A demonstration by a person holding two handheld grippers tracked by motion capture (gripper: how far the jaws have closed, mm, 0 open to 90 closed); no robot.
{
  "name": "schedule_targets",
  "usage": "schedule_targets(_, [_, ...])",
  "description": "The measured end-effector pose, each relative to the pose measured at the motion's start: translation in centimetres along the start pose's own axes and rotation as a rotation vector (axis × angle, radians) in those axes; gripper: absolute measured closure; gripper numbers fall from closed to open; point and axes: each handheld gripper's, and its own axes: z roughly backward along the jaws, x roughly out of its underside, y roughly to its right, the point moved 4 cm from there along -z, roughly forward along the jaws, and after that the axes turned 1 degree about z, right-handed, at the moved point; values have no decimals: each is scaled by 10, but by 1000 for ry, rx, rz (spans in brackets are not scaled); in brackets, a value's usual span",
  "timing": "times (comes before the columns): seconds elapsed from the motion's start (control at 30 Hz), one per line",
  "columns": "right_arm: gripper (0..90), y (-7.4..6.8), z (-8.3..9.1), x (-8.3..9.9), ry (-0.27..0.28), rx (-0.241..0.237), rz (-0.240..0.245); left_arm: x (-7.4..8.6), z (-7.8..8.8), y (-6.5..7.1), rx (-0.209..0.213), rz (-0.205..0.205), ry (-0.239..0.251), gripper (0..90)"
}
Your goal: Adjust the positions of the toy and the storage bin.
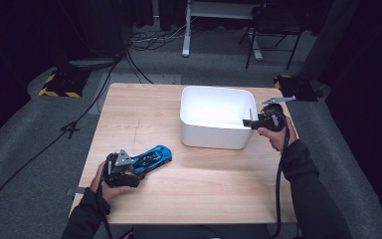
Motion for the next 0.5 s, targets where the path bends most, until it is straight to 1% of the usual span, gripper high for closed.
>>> schedule_targets(0.07, [366,-3,5,4,-7,7,5,0,0,0,-1,0,0,197])
schedule_targets(0.1, [363,-3,9,8,-10,3,-1,0,0,0,-1,1,0,197])
schedule_targets(0.17, [357,-3,10,9,-10,3,-1,0,0,0,-3,1,1,198])
schedule_targets(0.23, [348,-4,18,16,-10,0,-6,-1,-1,1,-6,6,3,197])
schedule_targets(0.27, [348,-4,18,16,-10,0,-6,-1,-1,1,-6,6,3,198])
schedule_targets(0.33, [345,-6,22,20,-15,2,0,-2,-1,2,0,1,2,198])
schedule_targets(0.47, [340,-8,29,27,-8,7,-11,-2,-3,4,2,12,7,196])
schedule_targets(0.5, [332,-9,32,30,-4,9,-4,-2,-3,5,2,12,8,190])
